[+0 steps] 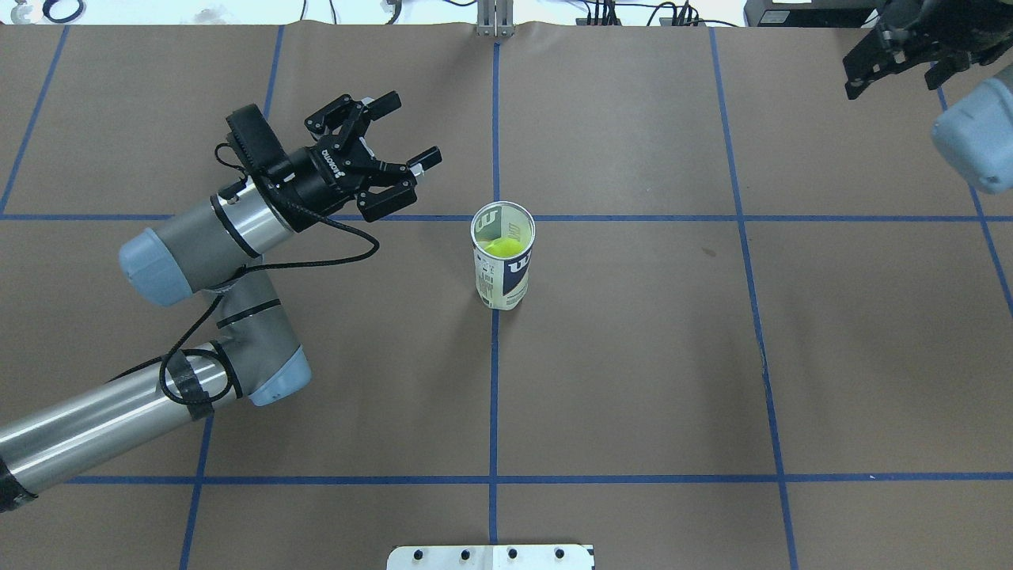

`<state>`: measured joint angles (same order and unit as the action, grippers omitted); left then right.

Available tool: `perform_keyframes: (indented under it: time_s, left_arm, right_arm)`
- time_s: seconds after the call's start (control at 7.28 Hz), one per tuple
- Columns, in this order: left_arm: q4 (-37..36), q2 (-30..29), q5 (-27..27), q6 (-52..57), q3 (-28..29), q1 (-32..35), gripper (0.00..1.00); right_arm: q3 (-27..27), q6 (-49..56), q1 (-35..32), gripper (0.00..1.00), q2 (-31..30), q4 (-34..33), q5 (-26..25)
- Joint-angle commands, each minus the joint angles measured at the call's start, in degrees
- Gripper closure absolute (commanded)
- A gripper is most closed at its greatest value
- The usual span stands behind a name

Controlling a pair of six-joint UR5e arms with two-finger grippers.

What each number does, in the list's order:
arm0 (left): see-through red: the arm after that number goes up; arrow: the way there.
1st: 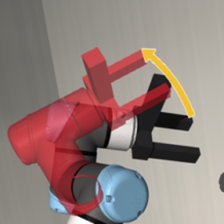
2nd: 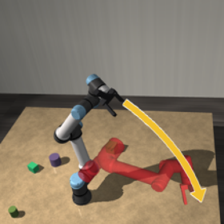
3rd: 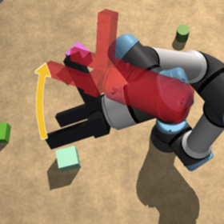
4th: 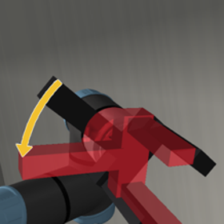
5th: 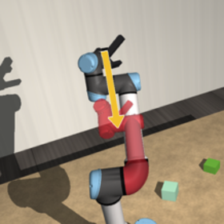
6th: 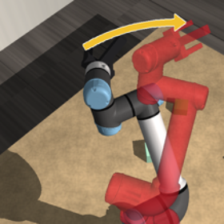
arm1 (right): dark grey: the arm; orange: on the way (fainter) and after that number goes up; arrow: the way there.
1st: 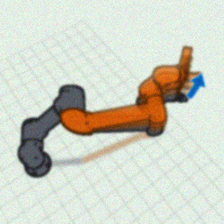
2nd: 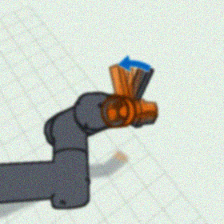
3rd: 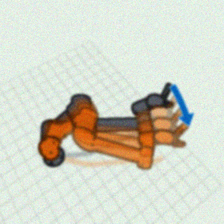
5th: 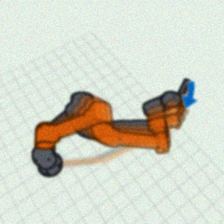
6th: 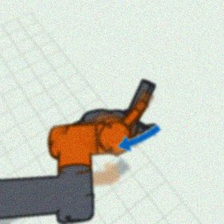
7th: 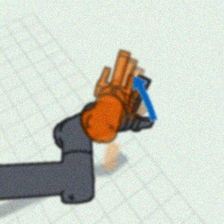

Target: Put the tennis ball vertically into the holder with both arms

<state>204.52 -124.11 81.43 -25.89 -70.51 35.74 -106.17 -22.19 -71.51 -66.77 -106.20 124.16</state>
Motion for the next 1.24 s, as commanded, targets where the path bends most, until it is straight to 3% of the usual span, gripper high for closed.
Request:
perform_keyframes:
  time_s: [0.0,0.27,0.55,0.69,0.82,1.1]
  left_arm:
    - [0.0,2.8,0.1,0.0,-0.9,2.4,0.01]
    - [0.0,6.8,0.3,0.1,-1.3,5.6,0.02]
    - [-0.2,10.6,0.5,0.4,-1.2,9.1,0.03]
    - [-0.3,12.6,0.7,0.5,-1.1,11.5,0.03]
    - [-0.7,14.5,4.1,0.6,-0.4,14.9,0.03]
    - [-6.2,16.7,16.6,0.8,0.0,23.6,0.03]
  right_arm:
    - [0.2,15.0,-7.7,0.00,-8.2,0.0,3.8]
    - [1.0,23.7,-12.4,0.00,-15.7,4.8,5.6]
    - [8.0,27.4,-15.6,0.00,-20.9,16.3,6.6]
    - [11.5,27.8,-16.4,0.00,-21.6,18.0,7.6]
    - [13.0,27.4,-17.1,0.00,-22.3,18.7,7.6]
    - [13.1,27.6,-17.3,0.00,-23.8,18.8,7.5]
